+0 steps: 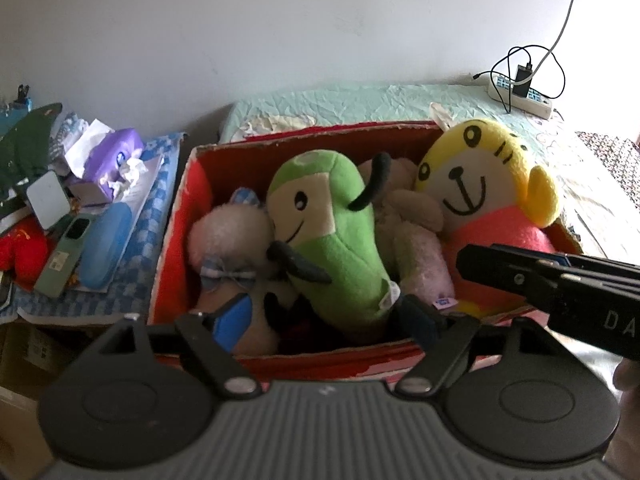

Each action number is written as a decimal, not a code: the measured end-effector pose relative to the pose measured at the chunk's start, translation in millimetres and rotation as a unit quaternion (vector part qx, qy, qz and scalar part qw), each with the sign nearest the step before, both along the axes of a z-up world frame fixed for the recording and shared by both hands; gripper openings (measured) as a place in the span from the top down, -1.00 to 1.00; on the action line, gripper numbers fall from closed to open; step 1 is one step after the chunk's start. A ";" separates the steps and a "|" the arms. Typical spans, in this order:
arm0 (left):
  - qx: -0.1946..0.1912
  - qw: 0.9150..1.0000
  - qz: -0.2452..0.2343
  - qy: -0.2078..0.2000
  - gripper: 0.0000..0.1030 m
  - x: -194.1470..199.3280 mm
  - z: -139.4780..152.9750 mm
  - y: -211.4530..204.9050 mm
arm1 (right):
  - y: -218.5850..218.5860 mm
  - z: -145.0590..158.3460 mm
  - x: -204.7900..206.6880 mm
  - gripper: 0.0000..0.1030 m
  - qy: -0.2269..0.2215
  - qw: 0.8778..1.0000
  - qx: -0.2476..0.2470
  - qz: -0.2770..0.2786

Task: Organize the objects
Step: 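Open the right gripper and lift it out of the red box, then move the right gripper to the white bunny and close on it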

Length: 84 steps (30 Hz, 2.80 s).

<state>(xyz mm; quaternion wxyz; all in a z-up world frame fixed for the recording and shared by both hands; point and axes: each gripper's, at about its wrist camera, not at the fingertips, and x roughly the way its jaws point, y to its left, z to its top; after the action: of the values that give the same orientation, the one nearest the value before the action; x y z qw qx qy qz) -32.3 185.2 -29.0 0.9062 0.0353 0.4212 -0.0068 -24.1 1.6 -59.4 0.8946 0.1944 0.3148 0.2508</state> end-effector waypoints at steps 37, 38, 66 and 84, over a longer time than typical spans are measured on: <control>-0.008 0.999 -0.001 -0.034 -0.52 4.4 51.3 -152.3 | -178.7 6.6 -8.5 0.36 0.019 0.998 0.057 0.036; -0.008 0.999 -0.005 -0.034 -0.51 5.1 51.1 -158.3 | -183.3 5.0 -8.6 0.36 0.021 0.998 0.056 0.034; 0.006 0.994 -0.105 0.014 -0.56 34.8 -38.7 -275.2 | -276.5 -68.1 39.9 0.33 0.140 0.986 0.092 -0.022; 0.026 0.995 -0.083 0.054 -0.68 91.3 -85.4 -266.0 | -242.8 -100.7 110.7 0.25 0.189 0.975 0.113 0.022</control>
<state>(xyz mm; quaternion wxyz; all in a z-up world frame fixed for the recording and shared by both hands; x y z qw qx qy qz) 59.1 -80.7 -114.4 0.8773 0.0928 0.4652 -0.0731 86.6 -241.2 -160.0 0.7850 0.3316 0.4523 0.2633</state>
